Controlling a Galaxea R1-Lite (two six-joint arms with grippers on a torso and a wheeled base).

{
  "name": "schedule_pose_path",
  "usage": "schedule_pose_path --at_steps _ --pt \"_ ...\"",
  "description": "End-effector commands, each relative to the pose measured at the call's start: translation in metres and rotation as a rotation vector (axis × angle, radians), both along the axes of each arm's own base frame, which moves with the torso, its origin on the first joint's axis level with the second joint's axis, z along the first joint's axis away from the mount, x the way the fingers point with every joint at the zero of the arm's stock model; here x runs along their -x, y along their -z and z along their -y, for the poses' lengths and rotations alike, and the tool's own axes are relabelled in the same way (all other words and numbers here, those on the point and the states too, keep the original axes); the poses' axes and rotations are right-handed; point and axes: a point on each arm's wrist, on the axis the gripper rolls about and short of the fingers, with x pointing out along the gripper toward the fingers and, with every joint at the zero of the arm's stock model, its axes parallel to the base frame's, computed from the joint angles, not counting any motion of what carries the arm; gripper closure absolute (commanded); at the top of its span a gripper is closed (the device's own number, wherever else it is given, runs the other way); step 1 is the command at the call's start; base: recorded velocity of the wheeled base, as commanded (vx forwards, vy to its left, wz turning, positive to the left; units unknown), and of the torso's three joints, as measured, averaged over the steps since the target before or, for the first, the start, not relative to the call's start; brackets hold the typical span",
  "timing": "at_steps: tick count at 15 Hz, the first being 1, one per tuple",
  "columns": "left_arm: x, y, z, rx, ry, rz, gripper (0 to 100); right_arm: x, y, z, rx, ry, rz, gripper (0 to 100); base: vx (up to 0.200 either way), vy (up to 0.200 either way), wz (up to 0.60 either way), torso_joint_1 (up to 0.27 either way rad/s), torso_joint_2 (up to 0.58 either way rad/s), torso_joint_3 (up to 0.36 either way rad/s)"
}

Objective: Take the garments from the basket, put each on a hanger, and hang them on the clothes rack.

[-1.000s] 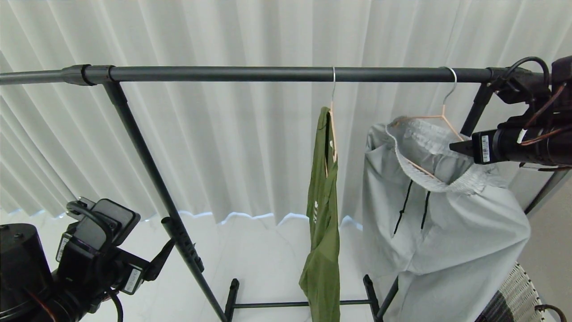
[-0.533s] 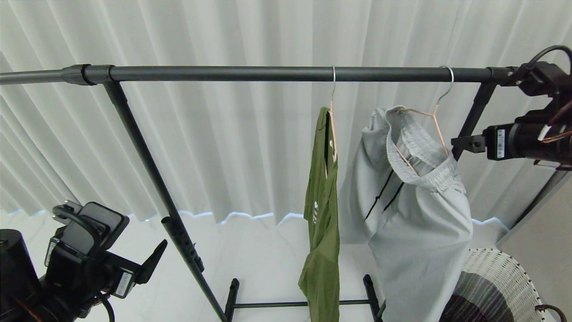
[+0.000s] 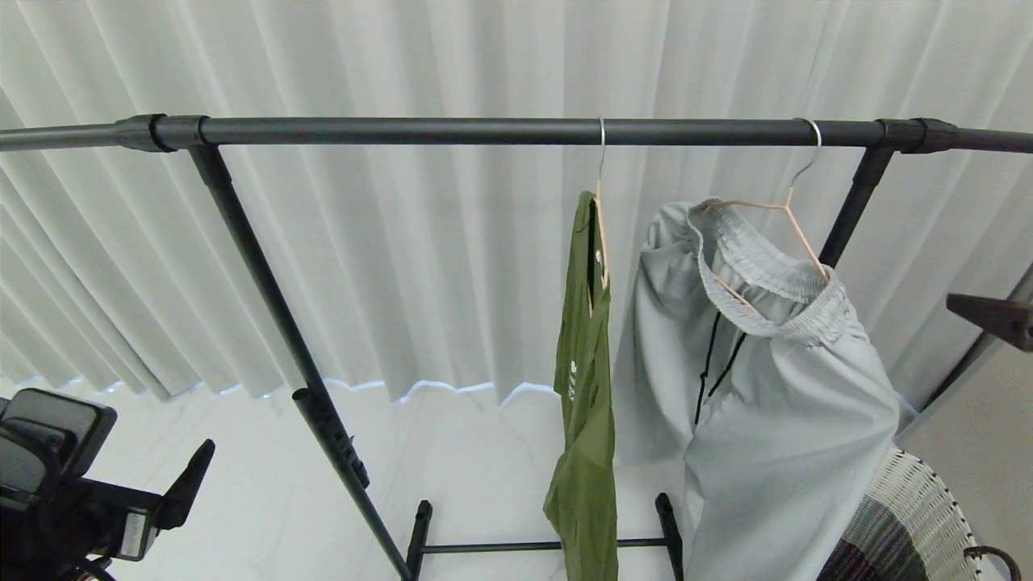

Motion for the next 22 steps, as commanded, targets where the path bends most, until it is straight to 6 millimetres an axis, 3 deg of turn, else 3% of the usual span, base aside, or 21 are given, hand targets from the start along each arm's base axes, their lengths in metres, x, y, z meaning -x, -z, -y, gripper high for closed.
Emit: schedule_pose_path --at_steps 1,8,13,18,19,22 --pt "0.015 0.001 -0.006 0.003 -0.046 0.04 0 0.032 0.01 0.013 0.016 0.057 0.047 0 -0.2 0.0 0.0 0.017 0.01 -0.002" --pt "0.038 0.008 -0.02 0.006 -0.219 0.051 0 0.059 0.045 0.021 0.073 0.101 0.015 0 -0.2 0.0 0.0 -0.005 0.0 0.004" --pt "0.076 0.021 -0.015 0.023 -0.232 0.038 0 0.077 0.073 0.025 0.09 0.143 -0.016 0 -0.16 0.0 0.0 0.0 0.01 0.002" --pt "0.132 0.055 -0.006 0.028 -0.165 0.127 0 0.112 0.131 0.027 0.129 0.177 -0.027 0 0.0 0.0 0.0 0.0 0.0 0.0" --pt "0.132 0.054 -0.006 0.029 -0.16 0.133 0 0.113 0.133 0.028 0.129 0.18 -0.024 0 0.0 0.0 0.0 0.0 0.0 0.0" --pt "0.132 0.055 -0.006 0.17 -0.174 0.175 0 0.146 0.186 0.028 0.112 0.197 0.12 0 0.0 0.0 0.0 0.0 0.0 0.0"
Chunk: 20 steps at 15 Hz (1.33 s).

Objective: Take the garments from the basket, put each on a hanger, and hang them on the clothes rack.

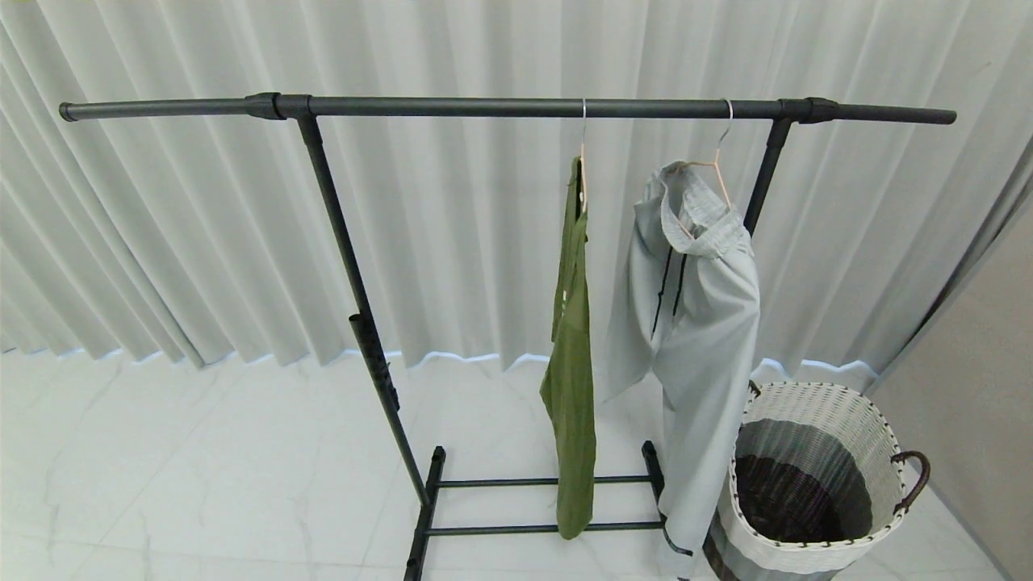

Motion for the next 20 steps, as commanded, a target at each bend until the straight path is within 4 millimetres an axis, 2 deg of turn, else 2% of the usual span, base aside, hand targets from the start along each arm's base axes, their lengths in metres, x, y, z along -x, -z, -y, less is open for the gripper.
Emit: schedule_pose_path --at_steps 1,3,6,10,13,16,19,20 --pt "0.0054 0.0006 0.0006 0.022 -0.003 0.07 0 0.0341 0.0491 0.0007 -0.009 0.017 0.233 0 0.0 0.0 0.0 0.0 0.0 0.0" --pt "0.0053 0.001 0.0006 0.038 -0.006 0.075 0 0.0347 0.0475 0.0027 -0.005 0.134 0.244 0 0.0 0.0 0.0 0.0 0.0 0.0" --pt "0.005 0.0009 0.0014 0.022 0.04 0.069 0 0.0345 0.0482 0.0028 -0.039 0.144 0.248 0 0.0 0.0 0.0 0.0 0.0 0.0" --pt "0.0054 0.001 0.0016 0.04 0.368 0.083 0 0.0325 0.0499 0.0024 -0.05 0.127 0.273 0 0.0 0.0 0.0 0.0 0.0 0.0" --pt "0.0049 0.0035 0.0014 0.203 0.342 0.102 0 0.0319 0.0484 -0.0004 -0.059 0.001 0.289 0 0.0 0.0 0.0 0.0 0.0 0.0" --pt "0.0049 0.0041 0.0014 0.425 0.322 0.139 0 0.0317 0.0522 -0.0016 -0.068 -0.051 0.251 0 0.0 0.0 0.0 0.0 0.0 0.0" --pt "0.005 0.0044 0.0011 0.494 0.302 0.148 0 0.0317 0.0536 -0.0018 -0.088 -0.061 0.238 0 0.0 0.0 0.0 0.0 0.0 0.0" --pt "0.006 0.0043 -0.0003 0.477 0.213 0.178 0 0.0317 0.0536 -0.0018 -0.1 -0.059 0.239 0 0.0 0.0 0.0 0.0 0.0 0.0"
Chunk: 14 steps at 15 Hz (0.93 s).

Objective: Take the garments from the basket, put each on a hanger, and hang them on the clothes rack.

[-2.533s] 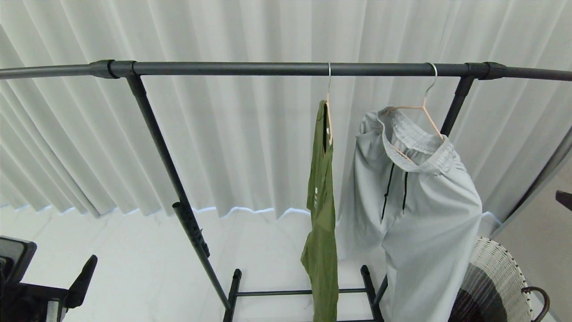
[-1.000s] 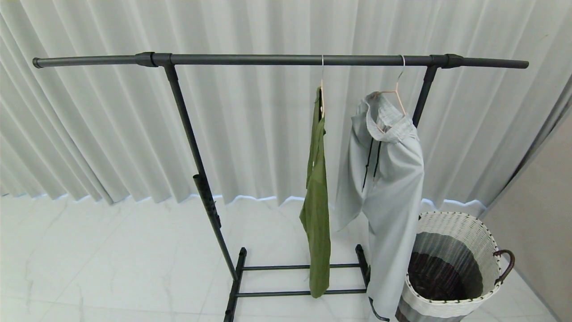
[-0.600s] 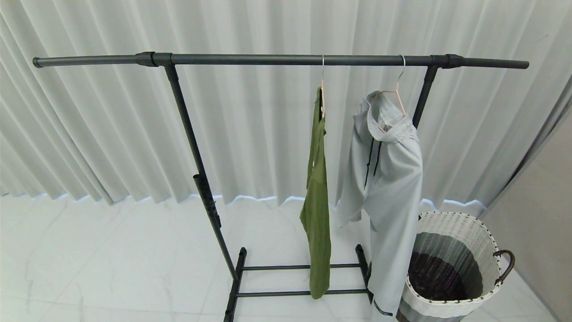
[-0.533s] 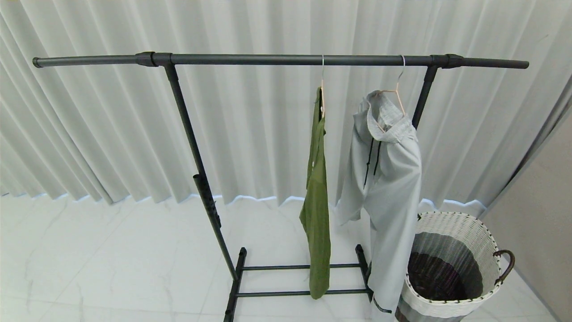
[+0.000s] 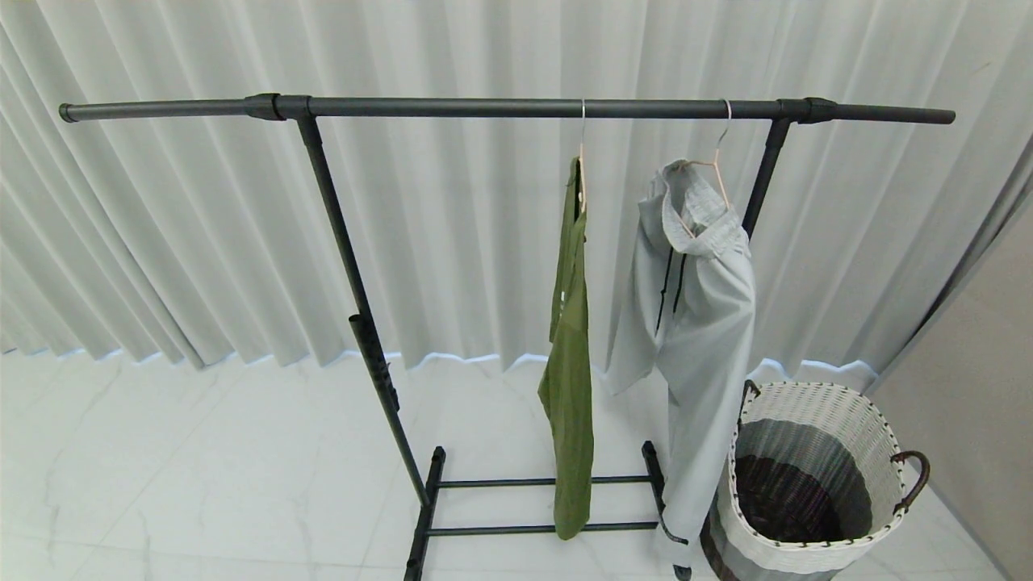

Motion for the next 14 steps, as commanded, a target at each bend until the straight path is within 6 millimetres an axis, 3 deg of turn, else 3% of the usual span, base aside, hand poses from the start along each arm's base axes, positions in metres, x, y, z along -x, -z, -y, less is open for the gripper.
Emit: schedule_pose_path --at_steps 1,3,7,10,11,14 --pt "0.0048 0.0006 -0.0019 -0.05 -0.163 0.036 0 -0.0001 0.0 0.0 -0.007 0.0 -0.001 0 0.0 0.0 0.0 0.0 0.0 0.0" --pt "0.0079 0.0013 -0.0026 -0.08 -0.218 0.035 0 -0.0001 0.0001 0.0001 -0.016 0.003 -0.003 0 0.0 0.0 0.0 0.0 0.0 0.0" --pt "0.0069 0.0017 0.0016 -0.265 -0.02 0.042 0 -0.0001 0.0 0.0001 -0.018 0.003 -0.001 0 0.0 0.0 0.0 0.0 0.0 0.0" --pt "0.0068 0.0021 0.0022 -0.15 0.01 0.05 0 -0.0001 0.0001 0.0001 -0.019 0.003 -0.002 0 0.0 0.0 0.0 0.0 0.0 0.0" --pt "0.0063 0.0044 0.0054 -0.175 0.15 0.052 0 -0.0001 0.0001 0.0001 -0.016 0.003 -0.003 0 0.0 0.0 0.0 0.0 0.0 0.0" --pt "0.0062 0.0062 0.0054 -0.179 0.153 0.037 0 -0.0001 0.0001 0.0001 -0.032 0.003 -0.002 0 0.0 0.0 0.0 0.0 0.0 0.0"
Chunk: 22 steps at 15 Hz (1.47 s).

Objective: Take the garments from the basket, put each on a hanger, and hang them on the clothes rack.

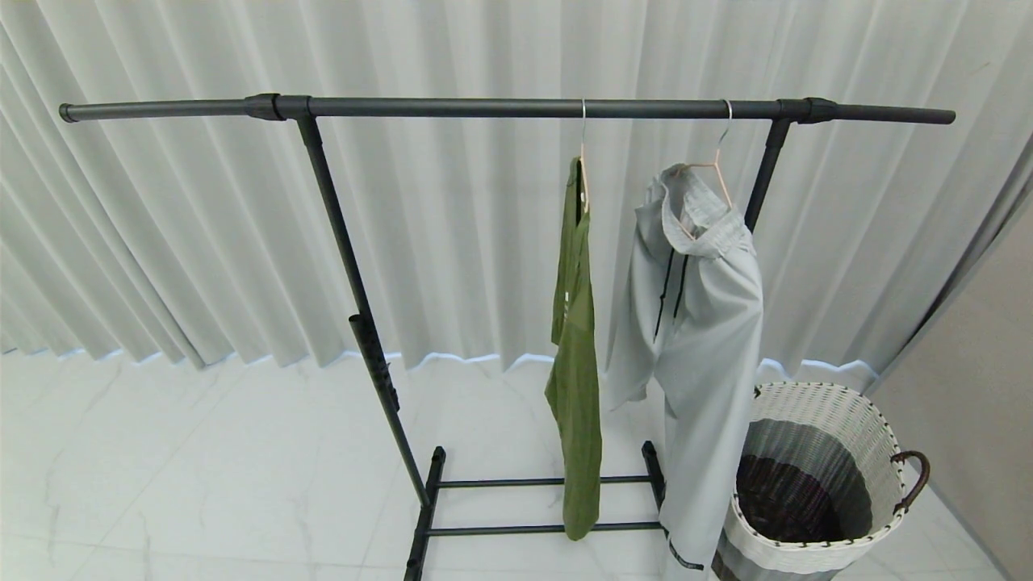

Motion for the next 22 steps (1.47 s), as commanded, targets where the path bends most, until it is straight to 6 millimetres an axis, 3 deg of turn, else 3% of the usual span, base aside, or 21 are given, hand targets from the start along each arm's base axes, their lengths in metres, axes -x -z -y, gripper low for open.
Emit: schedule_pose_path --at_steps 1,22 --pt "-0.0001 0.0005 0.0 -0.002 -0.001 -0.001 0 -0.0001 -0.0001 0.0 0.0 0.0 -0.001 0 0.0 0.0 0.0 0.0 0.0 0.0" --pt "-0.0001 0.0005 0.0 -0.002 -0.001 -0.001 0 -0.0001 -0.0001 0.0 -0.001 0.0 -0.001 0 0.0 0.0 0.0 0.0 0.0 0.0"
